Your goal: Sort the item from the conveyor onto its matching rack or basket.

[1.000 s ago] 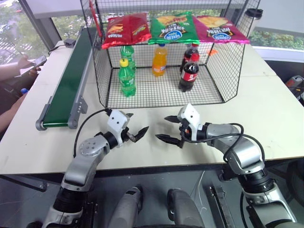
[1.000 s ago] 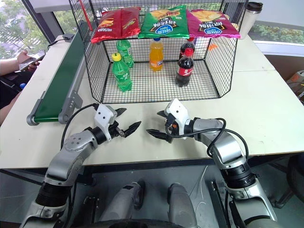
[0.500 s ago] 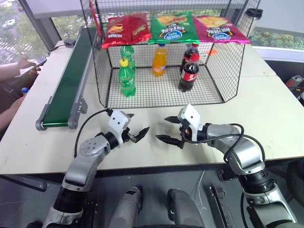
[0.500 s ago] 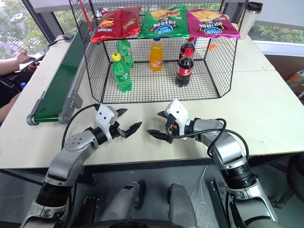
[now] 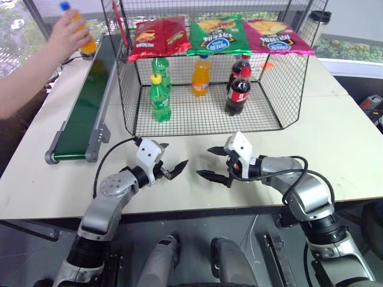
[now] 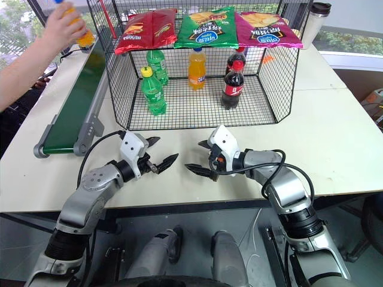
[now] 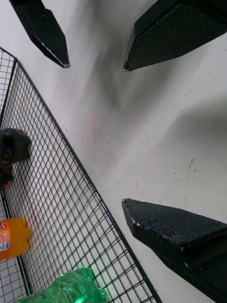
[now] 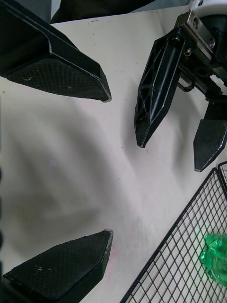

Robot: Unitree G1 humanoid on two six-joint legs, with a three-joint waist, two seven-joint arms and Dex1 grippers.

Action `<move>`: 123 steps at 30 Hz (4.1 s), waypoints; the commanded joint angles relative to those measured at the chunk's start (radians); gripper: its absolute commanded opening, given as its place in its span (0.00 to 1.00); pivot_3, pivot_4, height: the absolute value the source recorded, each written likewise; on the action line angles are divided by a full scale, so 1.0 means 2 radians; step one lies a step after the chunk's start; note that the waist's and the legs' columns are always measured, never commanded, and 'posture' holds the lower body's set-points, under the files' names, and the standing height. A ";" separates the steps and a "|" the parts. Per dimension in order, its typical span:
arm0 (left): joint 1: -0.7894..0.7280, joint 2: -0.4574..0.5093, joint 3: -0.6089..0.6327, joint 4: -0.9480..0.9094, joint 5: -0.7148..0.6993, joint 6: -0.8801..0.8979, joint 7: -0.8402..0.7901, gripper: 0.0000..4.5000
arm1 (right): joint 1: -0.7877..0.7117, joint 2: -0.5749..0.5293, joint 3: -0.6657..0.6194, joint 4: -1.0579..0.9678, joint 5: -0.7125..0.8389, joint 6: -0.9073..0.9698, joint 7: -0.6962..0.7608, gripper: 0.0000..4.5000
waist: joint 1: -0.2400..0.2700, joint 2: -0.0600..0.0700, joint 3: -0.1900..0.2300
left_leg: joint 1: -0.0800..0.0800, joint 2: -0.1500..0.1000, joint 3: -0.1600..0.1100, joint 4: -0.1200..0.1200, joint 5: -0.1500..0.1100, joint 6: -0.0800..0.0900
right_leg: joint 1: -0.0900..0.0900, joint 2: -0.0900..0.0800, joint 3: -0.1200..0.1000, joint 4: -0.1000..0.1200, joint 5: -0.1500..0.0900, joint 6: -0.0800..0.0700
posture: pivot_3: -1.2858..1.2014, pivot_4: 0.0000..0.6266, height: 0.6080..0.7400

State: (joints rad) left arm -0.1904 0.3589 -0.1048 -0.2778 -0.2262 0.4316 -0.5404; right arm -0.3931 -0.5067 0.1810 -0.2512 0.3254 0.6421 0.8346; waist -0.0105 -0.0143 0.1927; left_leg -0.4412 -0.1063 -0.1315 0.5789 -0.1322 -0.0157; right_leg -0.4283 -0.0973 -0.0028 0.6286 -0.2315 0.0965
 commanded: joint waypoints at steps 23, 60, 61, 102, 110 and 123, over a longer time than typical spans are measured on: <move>0.005 0.015 0.023 -0.057 -0.009 0.017 0.005 1.00 | -0.008 -0.010 -0.005 -0.035 0.019 0.001 0.016 0.99 | 0.000 0.000 0.000 | 0.000 0.000 0.000 0.000 0.000 0.000 | 0.000 0.000 0.000 0.000 0.000 0.000 | 0.52 0.24 0.99; -0.003 0.103 0.367 0.072 -0.130 0.070 0.128 1.00 | -0.070 0.001 -0.006 -0.076 0.087 0.027 0.019 0.99 | 0.000 0.000 0.000 | -0.001 0.000 -0.001 -0.001 0.000 0.000 | 0.000 0.000 0.000 -0.003 0.001 -0.002 | 0.52 0.24 0.99; -0.005 0.106 0.362 0.077 -0.128 0.066 0.124 1.00 | -0.070 0.000 -0.005 -0.076 0.085 0.027 0.018 0.99 | 0.000 0.000 0.000 | -0.001 0.000 -0.001 -0.001 0.000 0.000 | 0.000 0.000 0.000 -0.003 0.001 -0.002 | 0.52 0.24 0.99; -0.084 0.159 0.082 -0.001 -0.172 0.079 -0.143 0.67 | -0.097 0.007 -0.019 -0.061 0.091 0.036 -0.014 1.00 | -0.002 0.000 0.000 | -0.001 0.000 -0.001 -0.002 0.000 0.000 | -0.001 0.000 0.000 -0.004 0.001 -0.002 | 0.52 0.24 0.99; -0.112 0.115 -0.018 0.017 -0.122 0.026 -0.195 0.67 | -0.090 0.005 -0.023 -0.075 0.097 0.046 -0.020 1.00 | -0.001 0.000 0.000 | -0.001 0.000 0.000 -0.002 0.000 0.000 | 0.000 0.000 0.000 -0.004 0.001 -0.002 | 0.52 0.24 0.99; -0.127 0.049 -0.061 0.046 -0.068 -0.022 -0.193 0.67 | -0.098 0.015 -0.022 -0.080 0.105 0.048 -0.032 1.00 | 0.000 0.000 0.000 | -0.001 0.000 0.000 -0.002 0.000 0.001 | 0.000 0.000 0.000 -0.004 0.001 -0.001 | 0.52 0.24 0.99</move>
State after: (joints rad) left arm -0.4177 0.4652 -0.2279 -0.1548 -0.3592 0.4224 -0.9217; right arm -0.5648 -0.4856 0.1566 -0.3705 0.5204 0.7486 0.7778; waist -0.0113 -0.0147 0.1928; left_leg -0.4439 -0.1061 -0.1325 0.5757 -0.1327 -0.0145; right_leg -0.4289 -0.0972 -0.0037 0.6209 -0.2292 0.0935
